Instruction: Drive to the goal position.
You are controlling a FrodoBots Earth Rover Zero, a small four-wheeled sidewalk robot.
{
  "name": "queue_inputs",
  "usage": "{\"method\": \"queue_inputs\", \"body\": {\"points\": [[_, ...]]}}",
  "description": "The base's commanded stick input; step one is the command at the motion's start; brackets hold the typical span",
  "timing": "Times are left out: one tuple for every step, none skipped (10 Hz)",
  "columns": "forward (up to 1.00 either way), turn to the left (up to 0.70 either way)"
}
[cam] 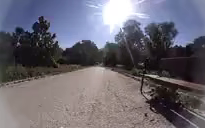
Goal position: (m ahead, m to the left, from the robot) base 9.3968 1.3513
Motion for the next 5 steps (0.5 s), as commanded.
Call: {"method": "queue_inputs", "body": {"points": [[1.0,0.22],[1.0,0.05],[1.0,0.05],[1.0,0.05],[1.0,0.05]]}}
